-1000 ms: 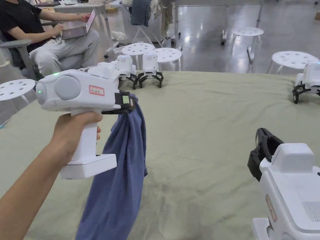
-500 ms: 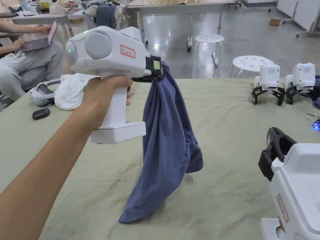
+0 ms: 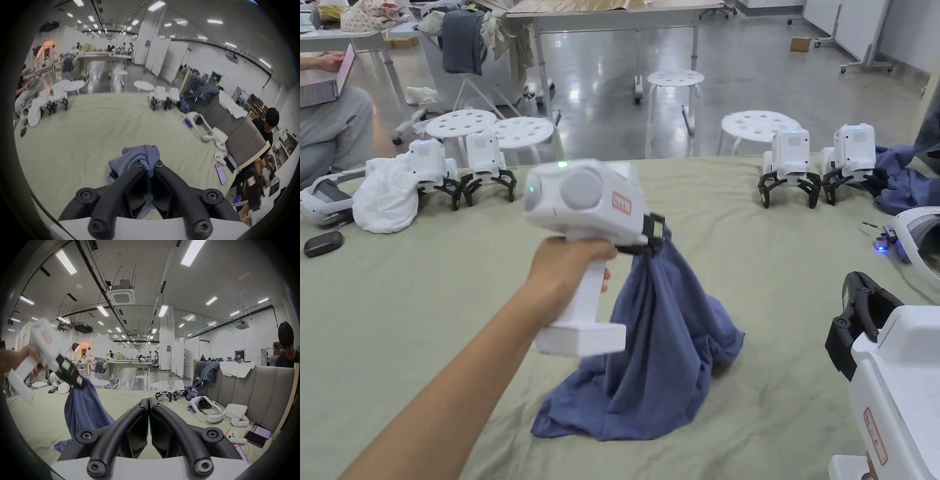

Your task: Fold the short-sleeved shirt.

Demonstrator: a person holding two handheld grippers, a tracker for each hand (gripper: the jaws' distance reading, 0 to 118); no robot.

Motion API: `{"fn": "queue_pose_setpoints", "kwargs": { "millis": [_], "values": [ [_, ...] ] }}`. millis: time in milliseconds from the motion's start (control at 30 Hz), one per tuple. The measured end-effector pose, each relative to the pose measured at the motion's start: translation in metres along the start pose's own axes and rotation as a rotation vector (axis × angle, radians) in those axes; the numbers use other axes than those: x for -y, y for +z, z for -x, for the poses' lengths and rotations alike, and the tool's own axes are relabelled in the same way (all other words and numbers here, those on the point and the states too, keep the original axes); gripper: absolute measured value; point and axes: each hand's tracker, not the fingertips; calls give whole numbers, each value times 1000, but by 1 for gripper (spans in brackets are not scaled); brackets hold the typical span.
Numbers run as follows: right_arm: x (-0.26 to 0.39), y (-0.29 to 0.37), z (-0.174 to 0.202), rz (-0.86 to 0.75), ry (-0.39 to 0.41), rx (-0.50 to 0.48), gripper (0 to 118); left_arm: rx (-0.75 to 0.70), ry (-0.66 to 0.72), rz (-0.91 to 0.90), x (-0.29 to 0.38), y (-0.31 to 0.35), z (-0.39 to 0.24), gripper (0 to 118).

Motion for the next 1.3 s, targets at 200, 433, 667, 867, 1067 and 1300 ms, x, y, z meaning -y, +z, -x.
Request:
{"fn": "queue_pose_setpoints", "kwargs": {
  "millis": [200,433,667,867,1067,1300],
  "values": [
    [11,2,-9,28,2,22,4,10,37,135,57,-62,2,1],
    [19,5,-13,53,13,28,4,-36,23,302,122,-109,-10,2],
    [23,7,-15,67,17,31,4,-70,34,382,160,-142,8,1],
    [23,9,-14,70,19,29,4,-61,39,335,151,-123,3,3],
    [18,11,-11,61,15,26,4,-56,75,252,140,-111,6,76],
    [7,15,-6,36,14,8,4,-88,14,6,125,-56,2,118]
  ]
}}
